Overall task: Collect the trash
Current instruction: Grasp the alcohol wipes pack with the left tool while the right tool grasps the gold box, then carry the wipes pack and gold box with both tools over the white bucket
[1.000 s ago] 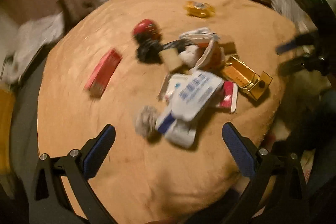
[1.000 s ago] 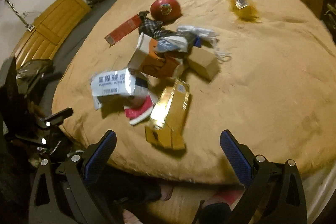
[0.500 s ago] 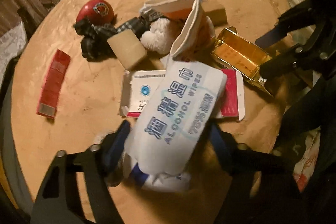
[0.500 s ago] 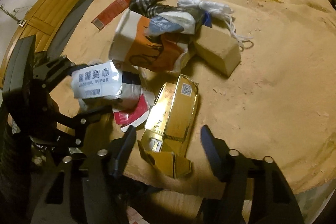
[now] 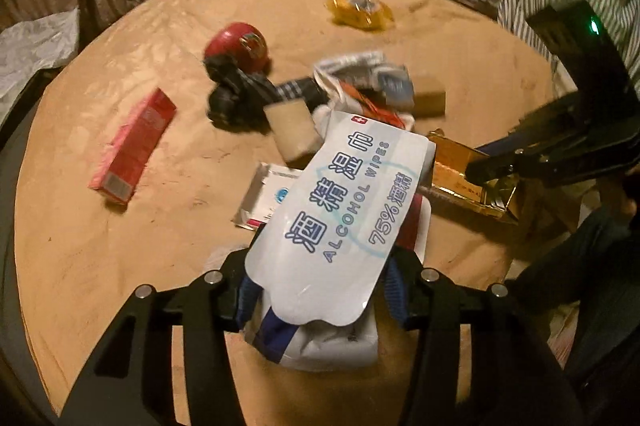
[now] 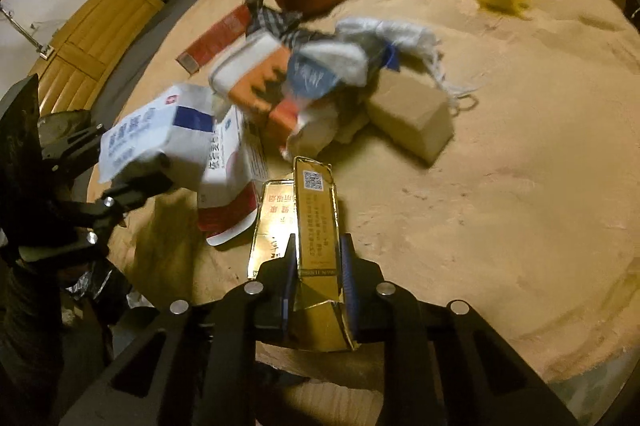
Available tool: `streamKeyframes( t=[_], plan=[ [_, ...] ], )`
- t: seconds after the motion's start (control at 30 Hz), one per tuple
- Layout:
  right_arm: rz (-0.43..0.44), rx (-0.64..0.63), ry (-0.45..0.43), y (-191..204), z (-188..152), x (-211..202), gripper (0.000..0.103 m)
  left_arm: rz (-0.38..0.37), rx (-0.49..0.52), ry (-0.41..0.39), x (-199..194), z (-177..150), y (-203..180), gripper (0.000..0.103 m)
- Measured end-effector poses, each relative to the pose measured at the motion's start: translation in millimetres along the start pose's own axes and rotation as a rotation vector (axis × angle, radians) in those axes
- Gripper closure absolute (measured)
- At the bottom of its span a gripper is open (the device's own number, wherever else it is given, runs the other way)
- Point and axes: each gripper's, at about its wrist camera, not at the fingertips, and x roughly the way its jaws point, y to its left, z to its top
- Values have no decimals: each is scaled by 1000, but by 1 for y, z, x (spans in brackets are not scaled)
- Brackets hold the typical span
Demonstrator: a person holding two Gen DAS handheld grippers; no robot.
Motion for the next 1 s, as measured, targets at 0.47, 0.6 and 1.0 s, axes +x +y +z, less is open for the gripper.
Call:
streamKeyframes(
  t=[0.47,0.6,1.0],
  plan=[
    [-123,-103,-413,36,-56,-109,82,268,-281,-272,-77,-24,-24,56],
    [-250,-168,-574,60,-77,-144,82,357,-377,-378,-109,-29,-46,55],
    [-415,-240,-832,99,-130,-192,82,557,-471,-592,-153,-34,-112,55]
  ],
)
